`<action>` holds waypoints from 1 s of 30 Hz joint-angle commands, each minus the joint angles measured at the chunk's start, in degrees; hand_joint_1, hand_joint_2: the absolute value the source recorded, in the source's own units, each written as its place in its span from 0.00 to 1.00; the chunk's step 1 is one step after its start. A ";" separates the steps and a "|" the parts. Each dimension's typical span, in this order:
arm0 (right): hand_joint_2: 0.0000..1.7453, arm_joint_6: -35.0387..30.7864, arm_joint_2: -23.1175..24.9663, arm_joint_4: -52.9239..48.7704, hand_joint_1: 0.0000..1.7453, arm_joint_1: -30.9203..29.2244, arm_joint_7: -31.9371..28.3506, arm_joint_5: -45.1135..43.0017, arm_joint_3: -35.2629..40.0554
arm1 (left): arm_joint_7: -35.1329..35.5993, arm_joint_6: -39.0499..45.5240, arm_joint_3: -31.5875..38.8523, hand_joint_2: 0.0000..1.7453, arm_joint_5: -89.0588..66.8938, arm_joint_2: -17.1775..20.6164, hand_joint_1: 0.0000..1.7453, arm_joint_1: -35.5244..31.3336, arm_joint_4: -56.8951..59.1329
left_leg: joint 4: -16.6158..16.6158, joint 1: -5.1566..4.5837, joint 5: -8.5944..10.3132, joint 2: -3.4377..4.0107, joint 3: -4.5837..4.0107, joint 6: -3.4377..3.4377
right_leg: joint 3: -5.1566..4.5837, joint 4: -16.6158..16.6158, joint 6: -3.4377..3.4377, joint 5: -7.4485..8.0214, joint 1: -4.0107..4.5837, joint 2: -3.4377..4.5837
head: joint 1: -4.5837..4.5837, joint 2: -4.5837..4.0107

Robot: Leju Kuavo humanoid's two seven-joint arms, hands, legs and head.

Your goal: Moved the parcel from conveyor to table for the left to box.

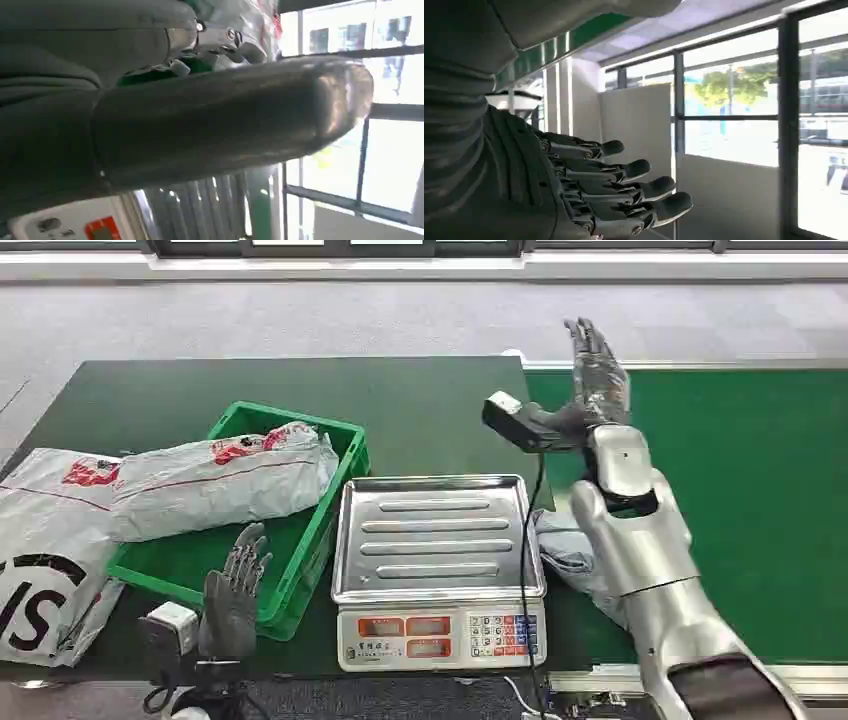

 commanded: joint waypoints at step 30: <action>1.00 14.79 -28.40 -25.64 0.00 35.50 -6.09 -29.17 -15.85 | 2.06 -1.42 3.37 0.00 -2.82 1.73 0.00 1.75 0.21 | -0.17 -0.01 -0.47 0.56 0.42 0.33 | 0.45 -0.26 0.22 -0.31 0.00 0.30 | 0.00 0.00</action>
